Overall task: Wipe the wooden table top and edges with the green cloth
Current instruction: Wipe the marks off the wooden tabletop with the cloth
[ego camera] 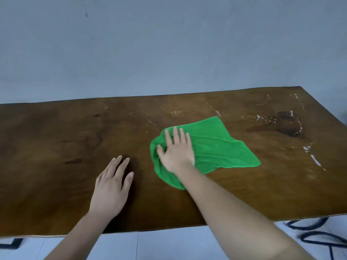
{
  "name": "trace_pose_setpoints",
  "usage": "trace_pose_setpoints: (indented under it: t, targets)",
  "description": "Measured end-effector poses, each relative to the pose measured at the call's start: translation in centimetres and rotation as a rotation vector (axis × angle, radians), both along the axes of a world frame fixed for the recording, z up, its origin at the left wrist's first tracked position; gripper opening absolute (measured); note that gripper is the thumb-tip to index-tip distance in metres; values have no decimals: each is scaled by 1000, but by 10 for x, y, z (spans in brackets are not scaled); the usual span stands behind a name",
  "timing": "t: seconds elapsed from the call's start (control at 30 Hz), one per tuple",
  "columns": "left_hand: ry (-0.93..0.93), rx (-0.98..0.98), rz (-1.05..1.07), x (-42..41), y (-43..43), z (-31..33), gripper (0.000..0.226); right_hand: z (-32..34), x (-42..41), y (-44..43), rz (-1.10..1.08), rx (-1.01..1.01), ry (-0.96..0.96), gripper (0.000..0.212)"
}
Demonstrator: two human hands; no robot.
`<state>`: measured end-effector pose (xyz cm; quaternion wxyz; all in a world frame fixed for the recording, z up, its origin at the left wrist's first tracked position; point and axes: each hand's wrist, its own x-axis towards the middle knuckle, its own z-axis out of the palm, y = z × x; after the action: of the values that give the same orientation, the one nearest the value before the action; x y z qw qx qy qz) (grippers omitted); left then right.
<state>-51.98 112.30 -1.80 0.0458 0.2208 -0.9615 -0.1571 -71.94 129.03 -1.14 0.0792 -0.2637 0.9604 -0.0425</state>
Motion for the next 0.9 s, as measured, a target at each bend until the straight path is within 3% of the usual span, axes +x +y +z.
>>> trace_pose_setpoints:
  t: [0.17, 0.3, 0.37, 0.47, 0.7, 0.9]
  targets:
    - [56, 46, 76, -8, -34, 0, 61, -4, 59, -45, 432, 5, -24, 91]
    - [54, 39, 90, -16, -44, -2, 64, -12, 54, -10, 771, -44, 9, 82]
    - [23, 17, 78, -22, -45, -2, 64, -9, 32, 20, 824, -62, 7, 75]
    - [-44, -15, 68, -28, -46, -2, 70, 2, -23, 67, 631, -10, 36, 74]
    - [-51, -48, 58, -28, -49, -9, 80, 3, -151, 171, -159, 25, 67, 85]
    - [-56, -53, 55, -28, -50, -12, 77, -4, -181, 134, -509, 11, -2, 82]
